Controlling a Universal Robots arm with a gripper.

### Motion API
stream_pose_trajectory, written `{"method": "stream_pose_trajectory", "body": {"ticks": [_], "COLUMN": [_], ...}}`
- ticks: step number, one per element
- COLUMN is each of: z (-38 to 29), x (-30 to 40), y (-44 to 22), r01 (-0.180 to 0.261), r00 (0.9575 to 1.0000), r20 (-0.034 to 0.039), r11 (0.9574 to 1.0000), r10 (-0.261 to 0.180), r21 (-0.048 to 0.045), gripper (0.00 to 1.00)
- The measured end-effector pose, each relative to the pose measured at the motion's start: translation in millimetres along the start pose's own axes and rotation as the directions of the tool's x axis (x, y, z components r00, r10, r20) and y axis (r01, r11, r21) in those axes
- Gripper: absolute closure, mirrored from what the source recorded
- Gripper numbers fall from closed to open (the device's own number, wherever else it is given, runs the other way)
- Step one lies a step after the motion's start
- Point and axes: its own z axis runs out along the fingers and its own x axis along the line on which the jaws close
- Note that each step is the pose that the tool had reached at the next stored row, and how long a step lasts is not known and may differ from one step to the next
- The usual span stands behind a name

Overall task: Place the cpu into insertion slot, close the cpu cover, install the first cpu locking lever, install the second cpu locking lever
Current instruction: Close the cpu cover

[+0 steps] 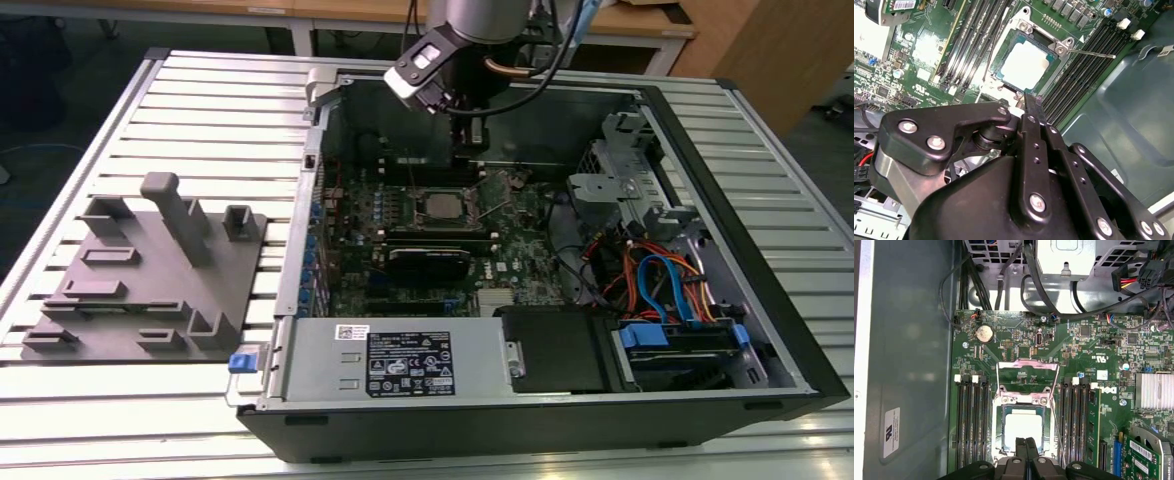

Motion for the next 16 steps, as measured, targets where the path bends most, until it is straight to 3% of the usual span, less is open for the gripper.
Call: {"method": "stream_pose_trajectory", "body": {"ticks": [16], "z": [0.0], "x": [0.0], "y": [2.2], "r01": [0.0], "r00": [1.0], "r20": [0.0001], "r11": [1.0], "r10": [0.0], "r21": [0.0], "gripper": [0.9]}}
